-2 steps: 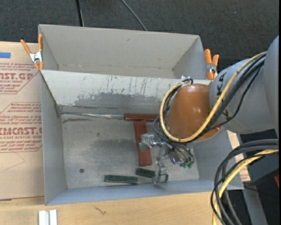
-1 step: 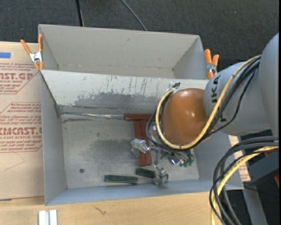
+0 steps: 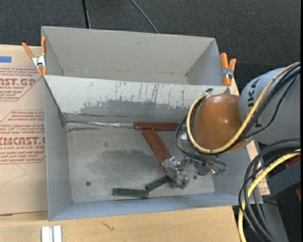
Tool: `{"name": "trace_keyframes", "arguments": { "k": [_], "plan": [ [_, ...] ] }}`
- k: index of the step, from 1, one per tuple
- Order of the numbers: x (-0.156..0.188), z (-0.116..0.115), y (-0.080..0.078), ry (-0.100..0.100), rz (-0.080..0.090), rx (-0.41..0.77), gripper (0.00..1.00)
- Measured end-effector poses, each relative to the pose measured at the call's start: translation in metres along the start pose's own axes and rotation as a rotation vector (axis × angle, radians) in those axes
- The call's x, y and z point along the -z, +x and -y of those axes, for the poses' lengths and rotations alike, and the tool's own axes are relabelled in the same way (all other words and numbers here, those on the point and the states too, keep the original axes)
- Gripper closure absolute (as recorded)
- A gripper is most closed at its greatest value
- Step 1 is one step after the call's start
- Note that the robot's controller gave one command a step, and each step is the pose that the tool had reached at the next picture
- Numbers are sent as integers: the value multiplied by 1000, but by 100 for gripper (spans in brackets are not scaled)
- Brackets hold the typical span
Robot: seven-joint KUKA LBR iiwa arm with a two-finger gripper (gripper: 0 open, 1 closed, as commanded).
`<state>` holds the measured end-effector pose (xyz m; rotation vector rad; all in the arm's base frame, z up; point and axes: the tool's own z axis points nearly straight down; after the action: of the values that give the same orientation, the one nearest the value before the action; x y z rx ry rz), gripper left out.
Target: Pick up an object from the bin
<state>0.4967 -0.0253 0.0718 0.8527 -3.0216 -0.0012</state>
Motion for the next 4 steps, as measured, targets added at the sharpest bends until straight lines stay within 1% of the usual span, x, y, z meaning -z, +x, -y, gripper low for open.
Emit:
{"name": "trace_keyframes", "arguments": {
  "k": [1,2,3,4],
  "plan": [
    [0,0,0,0,0,0,100],
    [-2,-39,-35,0,4,309,0],
    [-2,-39,-35,0,4,314,100],
    [-2,-39,-35,0,4,314,100]
  ]
}}
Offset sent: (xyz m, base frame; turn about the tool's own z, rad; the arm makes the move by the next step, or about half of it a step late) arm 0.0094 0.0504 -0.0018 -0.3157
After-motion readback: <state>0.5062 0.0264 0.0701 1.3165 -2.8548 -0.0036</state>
